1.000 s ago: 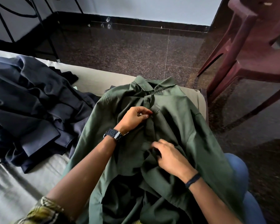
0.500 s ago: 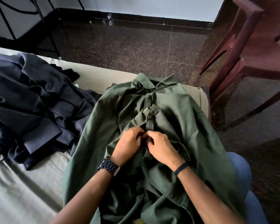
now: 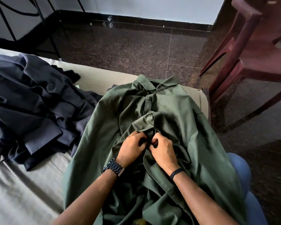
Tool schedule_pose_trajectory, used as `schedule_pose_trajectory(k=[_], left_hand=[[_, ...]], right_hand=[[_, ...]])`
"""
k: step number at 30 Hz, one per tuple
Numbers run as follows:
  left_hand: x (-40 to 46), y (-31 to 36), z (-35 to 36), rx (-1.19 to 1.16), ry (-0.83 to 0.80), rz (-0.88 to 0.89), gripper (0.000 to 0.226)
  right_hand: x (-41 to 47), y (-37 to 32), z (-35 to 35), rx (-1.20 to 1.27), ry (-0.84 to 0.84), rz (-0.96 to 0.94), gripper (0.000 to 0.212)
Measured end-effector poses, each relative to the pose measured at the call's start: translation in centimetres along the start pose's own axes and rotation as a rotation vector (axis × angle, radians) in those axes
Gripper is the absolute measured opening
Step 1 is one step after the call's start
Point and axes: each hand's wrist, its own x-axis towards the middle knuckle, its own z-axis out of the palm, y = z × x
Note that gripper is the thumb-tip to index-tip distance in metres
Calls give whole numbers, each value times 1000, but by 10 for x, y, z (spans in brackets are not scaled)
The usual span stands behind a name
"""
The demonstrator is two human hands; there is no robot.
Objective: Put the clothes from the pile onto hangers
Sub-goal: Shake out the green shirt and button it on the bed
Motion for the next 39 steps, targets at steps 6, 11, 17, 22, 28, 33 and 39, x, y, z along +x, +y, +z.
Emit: schedule_pose_trajectory(k=[6, 11, 17, 22, 28, 33, 39], left_hand=[[0, 3, 0, -8, -11, -42, 17], [-4, 6, -5, -252, -1, -159, 12], [-17, 13, -16, -556, -34, -228, 6], [-25, 35, -25, -781, -28, -280, 5], [-23, 58, -35, -831, -2, -250, 8], [-25, 62, -41, -762, 25, -224, 12], [-27, 66, -47, -496, 120, -204, 5]], right_hand=[[0, 2, -8, 293, 57, 79, 20], [-9, 3, -13, 423, 141, 102, 17], [-13, 6, -17, 524, 136, 135, 30], [-25, -3, -27, 651, 163, 96, 31], [-34, -23, -44, 649, 255, -18, 30], [-38, -32, -53, 536, 295, -102, 33], [-41, -36, -55, 454, 289, -229, 24]])
